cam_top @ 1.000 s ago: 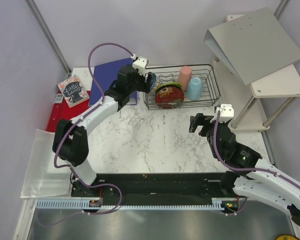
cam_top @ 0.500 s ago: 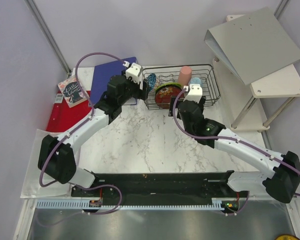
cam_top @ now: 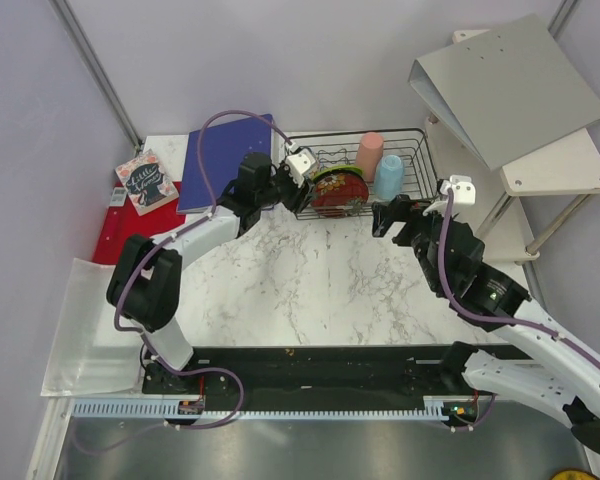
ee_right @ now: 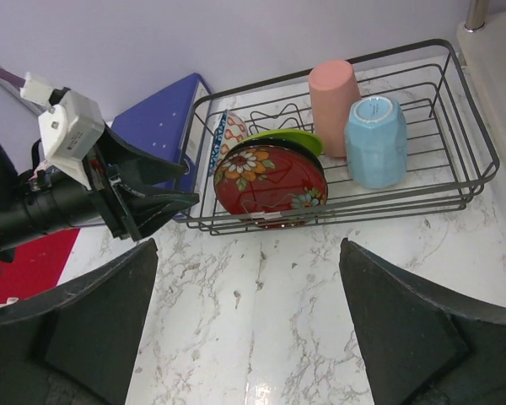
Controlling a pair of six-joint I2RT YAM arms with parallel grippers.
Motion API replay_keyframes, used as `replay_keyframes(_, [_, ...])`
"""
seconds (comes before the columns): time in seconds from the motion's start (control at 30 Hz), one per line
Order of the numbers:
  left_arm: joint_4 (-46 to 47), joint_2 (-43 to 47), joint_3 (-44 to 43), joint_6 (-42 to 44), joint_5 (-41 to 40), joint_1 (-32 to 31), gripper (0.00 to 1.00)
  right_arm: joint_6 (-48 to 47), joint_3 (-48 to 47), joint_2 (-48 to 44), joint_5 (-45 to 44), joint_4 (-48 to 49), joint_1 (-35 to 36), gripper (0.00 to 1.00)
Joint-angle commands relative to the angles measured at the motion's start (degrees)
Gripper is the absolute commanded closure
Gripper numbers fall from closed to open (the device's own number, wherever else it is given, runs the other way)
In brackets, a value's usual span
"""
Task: Unload the mixed dishes from the dish rack
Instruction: Pick up the plate from the dish rack.
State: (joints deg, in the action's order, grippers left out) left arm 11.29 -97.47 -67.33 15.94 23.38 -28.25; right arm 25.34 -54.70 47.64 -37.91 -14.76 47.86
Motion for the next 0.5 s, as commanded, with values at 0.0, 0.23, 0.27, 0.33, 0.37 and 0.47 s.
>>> replay_keyframes(0.0, [6.02,-2.01,-2.19,6.99,4.22,0.47,0.46,0.76,0.82,-1.93,2.22,-3.78,-0.04,0.04])
replay_keyframes(0.23, [19.9,-3.87,3.16,10.15,-1.31,0.74,0.56,0.41,3.1,-1.93,1.7,-3.87,-0.04,0.04])
replay_keyframes(0.27, [20.52,-4.04,3.34,10.59,-2.19,0.74,0.57,0.15,3.19,-1.85,1.53,-3.96,-0.04,0.04])
replay_keyframes(0.33, [21.4,-4.92,3.17,11.04,-2.89,0.74,0.57,-0.21,3.37,-1.5,1.52,-3.43,-0.04,0.04])
replay_keyframes(0.37, [21.84,-5.18,3.08,10.95,-3.59,0.74,0.57,-0.47,3.54,-1.32,1.7,-3.17,-0.04,0.04])
replay_keyframes(0.47, [23.08,-6.23,2.73,10.16,-3.43,0.65,0.57,-0.56,3.72,-0.09,1.79,-2.46,-0.04,0.04])
